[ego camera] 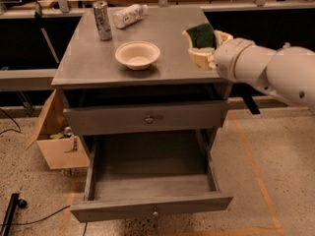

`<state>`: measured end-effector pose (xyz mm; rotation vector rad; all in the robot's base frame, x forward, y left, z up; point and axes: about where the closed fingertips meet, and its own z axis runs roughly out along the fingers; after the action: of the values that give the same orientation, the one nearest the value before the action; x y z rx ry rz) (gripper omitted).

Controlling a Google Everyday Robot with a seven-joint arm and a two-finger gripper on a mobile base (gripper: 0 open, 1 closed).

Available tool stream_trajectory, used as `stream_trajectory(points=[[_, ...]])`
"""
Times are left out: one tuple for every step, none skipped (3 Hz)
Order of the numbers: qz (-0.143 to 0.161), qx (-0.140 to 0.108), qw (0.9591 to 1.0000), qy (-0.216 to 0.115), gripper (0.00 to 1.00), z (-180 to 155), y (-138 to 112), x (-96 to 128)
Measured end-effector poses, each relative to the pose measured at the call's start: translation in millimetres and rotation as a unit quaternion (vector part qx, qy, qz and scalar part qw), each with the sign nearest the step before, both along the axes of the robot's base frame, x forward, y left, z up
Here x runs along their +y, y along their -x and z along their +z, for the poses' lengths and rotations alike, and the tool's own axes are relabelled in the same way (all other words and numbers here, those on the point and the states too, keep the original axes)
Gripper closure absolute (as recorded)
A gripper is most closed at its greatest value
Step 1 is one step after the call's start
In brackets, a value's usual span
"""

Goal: Pick sponge from middle drawer and place on counter

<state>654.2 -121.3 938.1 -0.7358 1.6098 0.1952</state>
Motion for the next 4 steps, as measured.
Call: stream_trajectory(points=[[-0.017, -0.005, 0.9998, 0.013, 1.0, 2, -72, -27], [-0.019, 0.013, 0.9997, 0.006, 0.83, -19, -145, -23], [0.012, 0.041, 0.9991, -0.006, 0.59, -36, -202, 26], [0.025, 0.042, 0.9987, -0.011, 0.36, -27, -233, 52]])
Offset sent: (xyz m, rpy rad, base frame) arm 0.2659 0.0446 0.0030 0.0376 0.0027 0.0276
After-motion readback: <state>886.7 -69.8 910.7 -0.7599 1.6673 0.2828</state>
